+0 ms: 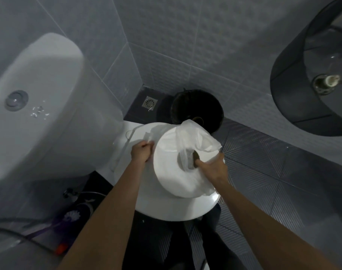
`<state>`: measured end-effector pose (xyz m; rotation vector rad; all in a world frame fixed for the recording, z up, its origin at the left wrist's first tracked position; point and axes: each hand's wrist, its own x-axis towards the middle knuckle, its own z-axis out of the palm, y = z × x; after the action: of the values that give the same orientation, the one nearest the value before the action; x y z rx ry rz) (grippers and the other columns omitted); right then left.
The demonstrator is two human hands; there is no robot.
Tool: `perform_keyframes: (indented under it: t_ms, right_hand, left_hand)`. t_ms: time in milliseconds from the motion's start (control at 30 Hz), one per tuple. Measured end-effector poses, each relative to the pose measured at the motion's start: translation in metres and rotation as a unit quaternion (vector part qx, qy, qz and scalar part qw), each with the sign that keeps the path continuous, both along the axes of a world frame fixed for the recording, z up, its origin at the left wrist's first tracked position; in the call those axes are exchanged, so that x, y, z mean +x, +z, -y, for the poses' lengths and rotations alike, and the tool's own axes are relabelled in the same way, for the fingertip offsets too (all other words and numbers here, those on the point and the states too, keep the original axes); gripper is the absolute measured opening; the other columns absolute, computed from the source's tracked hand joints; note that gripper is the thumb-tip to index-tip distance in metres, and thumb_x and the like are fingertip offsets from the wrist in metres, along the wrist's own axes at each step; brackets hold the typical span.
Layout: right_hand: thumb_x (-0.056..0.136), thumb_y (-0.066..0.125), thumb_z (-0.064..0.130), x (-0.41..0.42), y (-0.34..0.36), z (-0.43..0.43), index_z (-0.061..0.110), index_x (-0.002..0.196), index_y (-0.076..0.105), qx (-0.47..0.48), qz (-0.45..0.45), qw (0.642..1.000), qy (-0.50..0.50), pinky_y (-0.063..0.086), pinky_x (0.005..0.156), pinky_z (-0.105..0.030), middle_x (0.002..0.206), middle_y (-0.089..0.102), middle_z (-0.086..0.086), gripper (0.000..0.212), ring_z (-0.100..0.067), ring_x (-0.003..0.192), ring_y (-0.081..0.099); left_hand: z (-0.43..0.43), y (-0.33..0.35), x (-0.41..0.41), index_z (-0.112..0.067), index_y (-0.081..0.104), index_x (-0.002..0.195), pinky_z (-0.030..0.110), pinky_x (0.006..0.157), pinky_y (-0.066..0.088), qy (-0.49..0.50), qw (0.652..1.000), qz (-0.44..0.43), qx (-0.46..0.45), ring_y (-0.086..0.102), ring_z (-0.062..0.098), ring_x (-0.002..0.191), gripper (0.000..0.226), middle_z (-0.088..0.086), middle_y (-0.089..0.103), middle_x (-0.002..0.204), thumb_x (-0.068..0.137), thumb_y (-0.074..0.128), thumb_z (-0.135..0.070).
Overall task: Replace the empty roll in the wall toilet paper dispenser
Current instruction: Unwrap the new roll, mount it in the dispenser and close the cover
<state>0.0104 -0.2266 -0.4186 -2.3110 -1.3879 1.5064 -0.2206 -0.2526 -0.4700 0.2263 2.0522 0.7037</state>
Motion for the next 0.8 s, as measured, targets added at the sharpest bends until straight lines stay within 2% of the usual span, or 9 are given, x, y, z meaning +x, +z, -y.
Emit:
perform_keyframes:
  t_ms: [67,200,267,333,400,500,600,700,800]
  right_hand:
    - [0.069,0.072,0.059,0.001,0.004,-0.001,0.019,0.149,0.01,0.015,0.009,1.0,0.015,0.039,0.104,-0.046,0.139,0.048,-0.014,0.108,-0.035,0.127,0.046]
    - [0.067,0.069,0.064,0.003,0.009,-0.004,0.019,0.147,0.013,0.048,0.066,0.995,0.066,0.048,0.093,-0.044,0.125,0.058,-0.013,0.108,-0.034,0.116,0.055]
    - [0.067,0.069,0.059,0.008,0.009,-0.006,0.017,0.141,0.021,0.057,0.095,0.991,0.075,0.05,0.088,-0.045,0.118,0.06,-0.014,0.097,-0.036,0.109,0.057]
    - [0.067,0.067,0.063,0.016,0.009,-0.008,0.016,0.135,0.025,0.059,0.114,0.99,0.062,0.05,0.087,-0.046,0.117,0.06,-0.015,0.092,-0.038,0.108,0.058]
    - [0.069,0.067,0.064,0.027,0.008,-0.012,0.015,0.136,0.024,0.056,0.123,0.99,0.036,0.046,0.089,-0.046,0.121,0.059,-0.017,0.093,-0.04,0.111,0.056]
    - [0.073,0.071,0.048,0.044,0.005,-0.017,0.012,0.138,0.023,0.054,0.128,0.99,0.0,0.045,0.09,-0.047,0.125,0.056,-0.019,0.088,-0.04,0.114,0.054]
    - [0.073,0.072,0.048,0.054,0.003,-0.019,0.012,0.138,0.024,0.059,0.124,0.99,-0.023,0.044,0.093,-0.048,0.127,0.055,-0.019,0.089,-0.04,0.117,0.052]
    - [0.07,0.073,0.05,0.056,0.001,-0.021,0.014,0.138,0.023,0.054,0.115,0.991,-0.043,0.045,0.095,-0.051,0.127,0.054,-0.019,0.092,-0.04,0.118,0.052]
    - [0.07,0.073,0.049,0.06,0.0,-0.022,0.014,0.138,0.024,0.047,0.106,0.992,-0.053,0.045,0.095,-0.052,0.127,0.053,-0.019,0.091,-0.039,0.118,0.051]
  left_hand:
    - [0.0,0.001,0.008,-0.009,0.067,0.084,0.033,0.083,0.047,-0.053,0.994,-0.091,-0.022,0.062,0.032,0.096,0.022,0.015,0.068,0.097,0.09,0.057,-0.027]
    - [0.01,0.001,0.018,0.001,0.063,0.099,0.034,0.08,0.043,-0.034,0.984,-0.167,-0.06,0.059,0.04,0.106,0.024,0.024,0.064,0.112,0.093,0.048,-0.016]
    - [0.018,-0.004,0.011,0.003,0.059,0.112,0.04,0.09,0.045,-0.025,0.975,-0.19,-0.115,0.055,0.041,0.115,0.029,0.024,0.06,0.122,0.094,0.044,-0.015]
    - [0.027,-0.007,-0.001,0.005,0.055,0.121,0.044,0.096,0.044,-0.005,0.968,-0.205,-0.147,0.052,0.041,0.121,0.035,0.026,0.056,0.128,0.097,0.041,-0.016]
    - [0.035,-0.007,-0.012,0.008,0.052,0.124,0.047,0.098,0.042,0.027,0.966,-0.211,-0.146,0.049,0.042,0.123,0.038,0.028,0.052,0.132,0.099,0.038,-0.016]
    - [0.046,-0.002,-0.024,0.008,0.045,0.131,0.047,0.101,0.039,0.087,0.959,-0.215,-0.16,0.046,0.041,0.127,0.039,0.027,0.047,0.138,0.1,0.037,-0.014]
    - [0.044,0.002,-0.015,0.006,0.039,0.135,0.05,0.1,0.04,0.104,0.96,-0.223,-0.135,0.046,0.042,0.126,0.042,0.027,0.044,0.14,0.098,0.04,-0.015]
    - [0.035,0.002,0.016,-0.003,0.027,0.145,0.051,0.107,0.034,-0.031,0.944,-0.323,-0.067,0.035,0.037,0.137,0.06,0.021,0.033,0.15,0.094,0.047,-0.027]
    - [0.036,0.008,0.063,-0.02,0.013,0.151,0.047,0.116,0.015,-0.275,0.887,-0.362,0.078,0.015,0.024,0.148,0.061,0.007,0.017,0.16,0.097,0.037,-0.034]
